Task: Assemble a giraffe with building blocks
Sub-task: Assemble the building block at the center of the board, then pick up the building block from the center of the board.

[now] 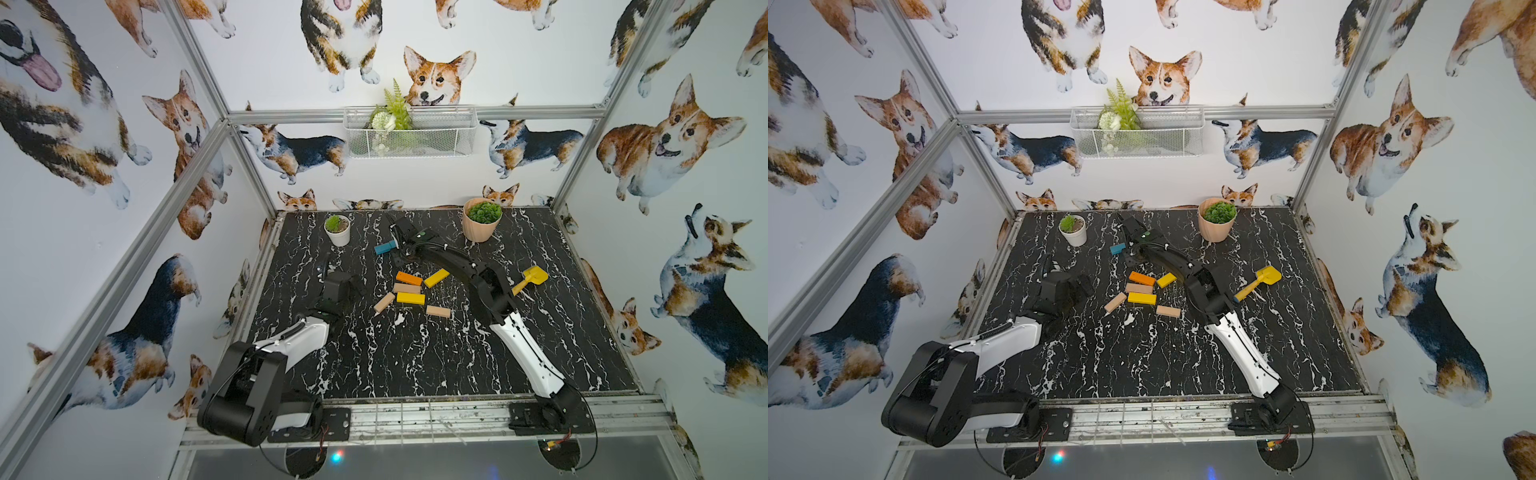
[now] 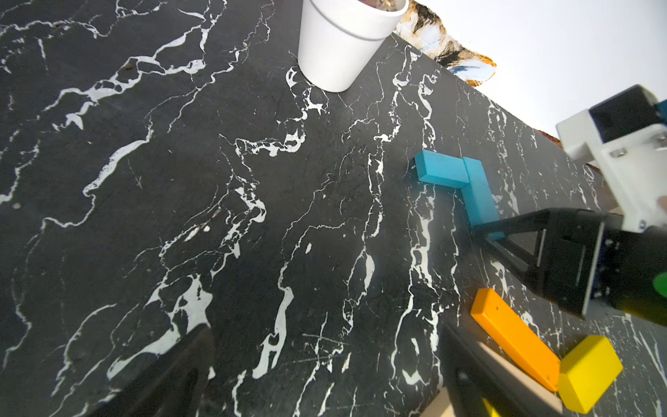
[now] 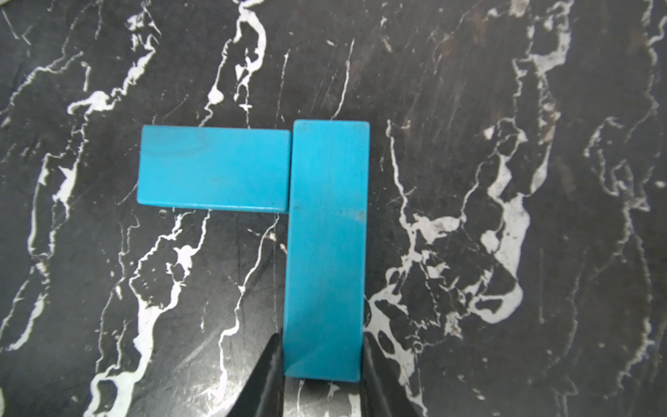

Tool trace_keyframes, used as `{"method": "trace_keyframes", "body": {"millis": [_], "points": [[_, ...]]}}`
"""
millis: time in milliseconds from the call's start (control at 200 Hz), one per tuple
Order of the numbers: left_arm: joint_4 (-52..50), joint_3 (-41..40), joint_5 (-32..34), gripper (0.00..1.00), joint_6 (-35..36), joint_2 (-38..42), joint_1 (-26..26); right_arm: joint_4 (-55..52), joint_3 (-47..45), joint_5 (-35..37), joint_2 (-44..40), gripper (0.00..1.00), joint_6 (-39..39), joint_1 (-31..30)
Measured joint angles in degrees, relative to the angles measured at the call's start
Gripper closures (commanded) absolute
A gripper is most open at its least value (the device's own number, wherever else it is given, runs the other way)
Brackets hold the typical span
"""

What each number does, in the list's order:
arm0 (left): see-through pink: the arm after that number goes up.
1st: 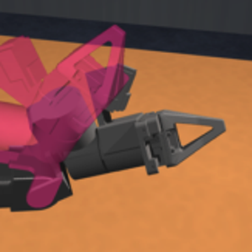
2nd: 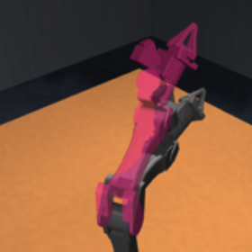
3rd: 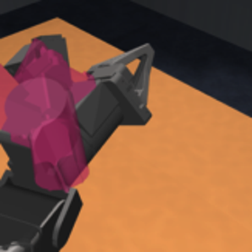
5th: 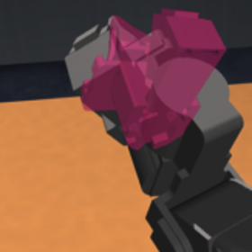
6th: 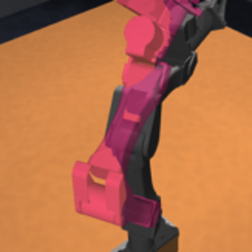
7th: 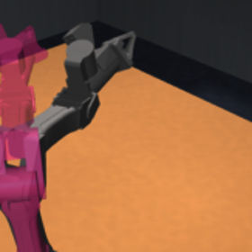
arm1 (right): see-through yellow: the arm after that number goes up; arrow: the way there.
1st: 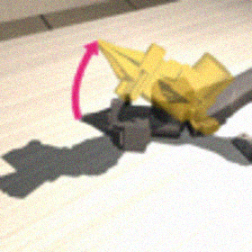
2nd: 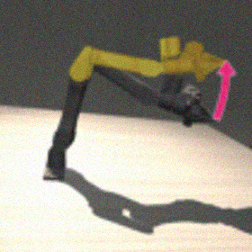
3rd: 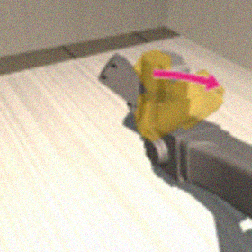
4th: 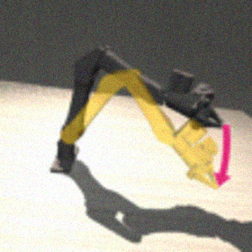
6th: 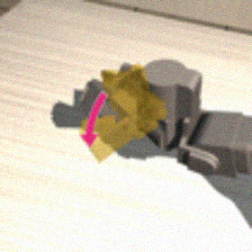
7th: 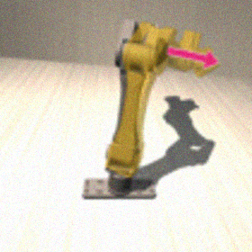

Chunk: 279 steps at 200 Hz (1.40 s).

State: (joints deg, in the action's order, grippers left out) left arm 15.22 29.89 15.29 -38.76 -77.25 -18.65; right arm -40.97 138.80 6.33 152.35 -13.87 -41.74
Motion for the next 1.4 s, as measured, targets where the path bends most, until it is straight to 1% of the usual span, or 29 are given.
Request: {"method": "trace_keyframes", "body": {"millis": [130,210,331,461,531,541,556,636,711,801,862,917,962,972,977,1027,1082,1112,1207,1282,1353,1398], "points": [[0.00,0.09,0.00,0.00,0.04,-0.02,0.00,0.07,-0.04,0.35,0.00,0.74,0.17,-0.13],[0.00,0.09,-0.02,0.00,0.15,-0.02,0.00,0.09,-0.04,0.52,0.02,0.70,0.22,-0.15],[-0.04,0.11,-0.02,0.00,0.17,-0.02,0.00,0.07,-0.04,0.52,0.00,0.57,0.42,-0.15],[-0.94,0.96,-0.09,0.00,0.59,-0.02,0.00,-1.18,-0.09,0.44,-0.74,0.39,1.53,-0.26],[-2.82,2.12,0.20,0.00,0.59,-0.02,0.00,-2.54,-0.26,0.46,-1.92,0.38,2.05,-0.26],[-3.13,2.36,0.33,0.00,0.55,-0.04,0.00,-2.64,-0.33,0.46,-2.19,0.33,2.10,-0.26],[-3.67,2.67,0.55,0.00,0.46,-0.04,0.00,-2.82,-0.42,0.46,-2.56,0.32,2.12,-0.26],[-6.23,4.42,2.12,0.00,-0.26,-0.59,0.02,-3.52,-1.55,0.52,-5.57,0.31,2.51,-0.26],[-7.61,5.25,3.19,0.00,-0.61,-1.60,0.02,-3.78,-4.74,0.59,-10.32,0.31,2.95,-0.24],[-8.04,5.25,3.30,0.00,-0.68,-2.62,0.02,-2.71,-11.08,1.14,-17.31,0.31,3.34,0.02],[-7.15,5.14,2.05,0.00,-0.44,-3.48,0.04,-2.32,-15.98,1.20,-21.14,0.30,3.37,0.42],[-6.32,5.09,0.17,0.00,0.31,-4.44,0.04,-1.68,-21.07,1.53,-24.30,0.30,3.32,0.98],[-4.92,5.22,-2.56,0.00,1.29,-5.79,-0.04,-0.83,-25.53,1.57,-26.73,0.30,2.97,1.73],[-4.31,5.35,-4.00,0.00,1.64,-6.45,-0.09,-1.05,-26.49,1.64,-27.23,0.30,2.69,1.86],[-4.31,5.35,-4.00,0.00,1.64,-6.45,-0.09,-1.77,-27.87,1.84,-28.13,0.30,2.32,2.25],[-3.21,5.68,-6.40,0.00,2.54,-7.78,-0.57,-1.42,-31.36,2.19,-30.16,0.30,1.36,3.28],[-1.25,6.14,-9.64,0.00,3.58,-9.49,-1.90,-0.04,-38.07,1.60,-34.27,0.30,-0.52,5.09],[0.09,6.43,-12.52,0.00,4.33,-10.58,-2.93,0.00,-41.81,1.05,-36.74,0.31,-1.57,5.95],[2.71,6.71,-17.22,0.00,4.72,-12.57,-5.38,1.33,-48.35,0.90,-41.05,0.32,-2.93,6.84],[3.19,6.86,-18.93,0.00,3.91,-13.35,-6.60,1.95,-50.60,-0.81,-42.01,0.33,-2.80,6.67],[3.04,7.02,-21.03,0.00,0.98,-13.31,-7.23,2.19,-50.27,-2.62,-41.09,0.35,-2.45,6.49],[2.54,7.17,-21.09,0.00,-0.50,-12.90,-7.21,2.21,-49.40,-3.50,-40.11,0.35,-2.27,6.49]]}}
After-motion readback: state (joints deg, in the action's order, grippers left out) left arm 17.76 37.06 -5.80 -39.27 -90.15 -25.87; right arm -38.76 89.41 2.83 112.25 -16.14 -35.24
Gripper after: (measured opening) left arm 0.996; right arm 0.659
